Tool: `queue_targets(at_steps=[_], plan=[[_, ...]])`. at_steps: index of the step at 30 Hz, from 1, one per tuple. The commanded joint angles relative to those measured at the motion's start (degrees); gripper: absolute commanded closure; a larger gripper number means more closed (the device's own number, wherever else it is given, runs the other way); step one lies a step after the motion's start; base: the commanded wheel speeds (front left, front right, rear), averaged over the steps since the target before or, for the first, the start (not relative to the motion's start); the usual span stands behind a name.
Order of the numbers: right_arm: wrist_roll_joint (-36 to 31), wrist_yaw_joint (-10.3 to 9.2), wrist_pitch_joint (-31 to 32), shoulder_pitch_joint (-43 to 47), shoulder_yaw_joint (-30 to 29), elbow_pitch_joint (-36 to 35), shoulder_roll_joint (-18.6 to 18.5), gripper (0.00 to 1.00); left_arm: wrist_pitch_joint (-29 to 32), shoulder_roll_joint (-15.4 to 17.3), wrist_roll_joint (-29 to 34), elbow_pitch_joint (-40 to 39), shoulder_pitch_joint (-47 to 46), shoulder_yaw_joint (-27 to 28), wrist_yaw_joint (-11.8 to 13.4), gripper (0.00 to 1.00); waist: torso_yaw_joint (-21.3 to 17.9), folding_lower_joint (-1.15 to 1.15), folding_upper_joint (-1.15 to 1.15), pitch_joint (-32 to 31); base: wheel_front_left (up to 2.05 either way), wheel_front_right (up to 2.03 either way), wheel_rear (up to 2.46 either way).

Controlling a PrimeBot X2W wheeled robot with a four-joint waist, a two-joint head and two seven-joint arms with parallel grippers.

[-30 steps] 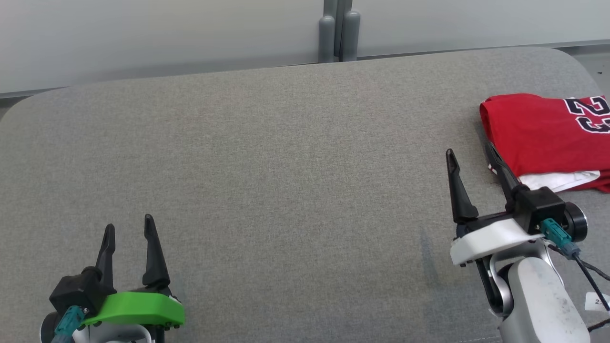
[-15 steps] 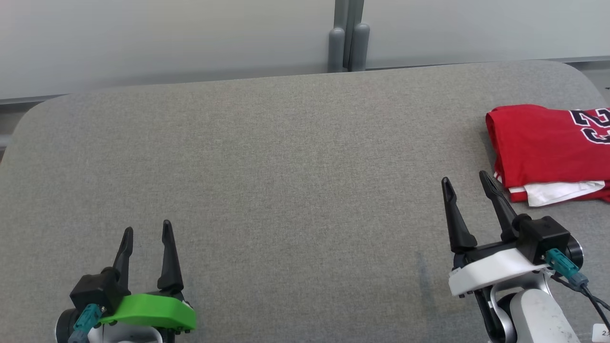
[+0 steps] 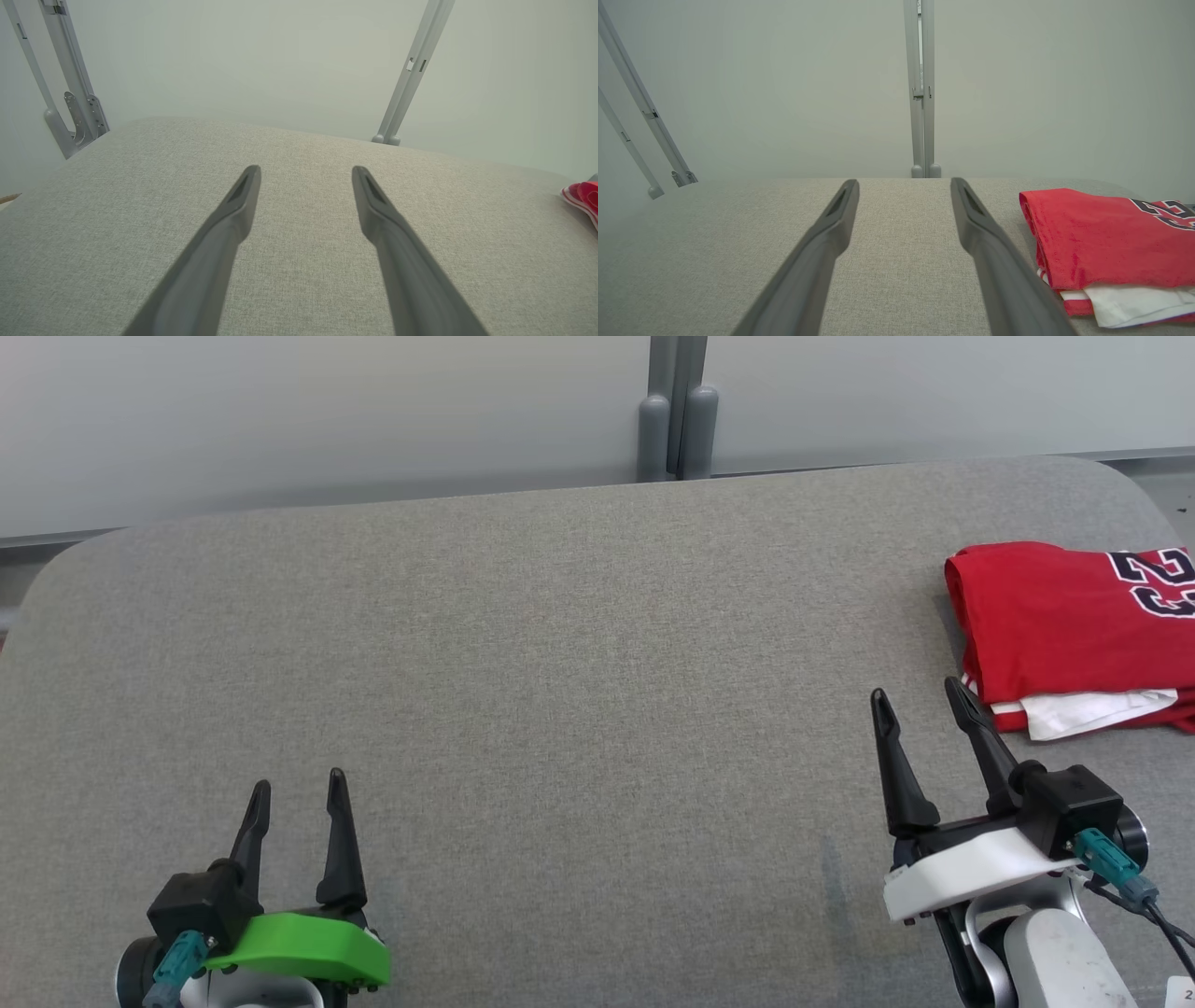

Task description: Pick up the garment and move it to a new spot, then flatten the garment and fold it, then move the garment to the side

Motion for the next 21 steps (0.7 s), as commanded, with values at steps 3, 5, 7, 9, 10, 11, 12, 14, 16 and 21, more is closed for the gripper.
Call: queue_targets(at_steps=[3, 5, 7, 9, 10, 11, 12, 14, 16, 21], plan=[[0.49, -0.07, 0.11, 0.93, 0.10, -0.34, -0.17, 0.00, -0.14, -0.01, 0.55, 0.38, -0.91, 0.00, -0.50, 0.00, -0.05, 0.00, -0.01, 0.00, 0.00, 0.00, 0.00], [0.62, -0.07, 0.19, 0.97, 0.24, -0.37, -0.17, 0.00, -0.14, -0.02, 0.66, 0.39, -1.00, 0.01, -0.54, 0.00, -0.05, 0.00, -0.01, 0.02, 0.00, 0.00, 0.00], [0.10, 0.00, 0.03, 0.05, 0.31, -0.13, 0.00, 1.00, 0.00, -0.09, 0.90, -0.13, -0.24, 0.00, -0.47, 1.00, -0.07, 0.00, 0.00, 0.04, 0.00, 0.00, 0.00], [0.12, 0.01, 0.02, 0.19, 0.37, 0.69, 0.15, 1.00, 0.11, -0.32, 1.08, 0.24, 0.01, -0.03, -0.49, 1.00, -0.09, 0.00, 0.00, 0.04, 0.00, 0.00, 0.00], [0.14, 0.01, 0.03, 0.32, 0.39, 1.19, 0.24, 1.00, 0.16, -0.57, 1.05, 0.71, 0.36, -0.18, -0.48, 1.00, -0.09, 0.00, 0.00, 0.04, 0.00, 0.00, 0.00], [0.20, 0.01, 0.05, 0.49, 0.41, 1.76, 0.27, 1.00, 0.36, -0.79, 0.98, 1.34, 0.60, -0.28, -0.48, 1.00, -0.09, 0.00, 0.00, 0.04, 0.00, 0.00, 0.00], [1.37, 0.01, 0.24, 0.41, 0.31, 1.90, 0.27, 1.00, 0.73, -0.89, 0.07, 1.43, 0.39, 0.05, -0.60, 1.00, -0.10, 0.00, 0.01, 0.02, 0.00, 0.00, 0.00], [3.81, 0.01, 0.65, 0.18, 0.08, 2.22, 0.26, 1.00, 1.47, -1.09, -1.80, 1.57, -0.05, 0.72, -0.79, 1.00, -0.12, 0.00, 0.07, -0.07, 0.00, 0.00, 0.00], [6.14, 0.01, 1.05, -0.07, -0.13, 2.61, 0.23, 1.00, 2.17, -1.29, -3.58, 1.66, -0.48, 1.35, -0.87, 1.00, -0.14, 0.00, 0.10, -0.16, 0.00, 0.00, 0.00], [11.78, 0.00, 1.98, -0.85, -0.61, 3.75, 0.13, 1.00, 3.86, -1.75, -7.89, 2.05, -1.47, 2.85, -1.33, 1.00, -0.19, 0.00, 0.01, -0.16, 0.00, 0.00, 0.00]])
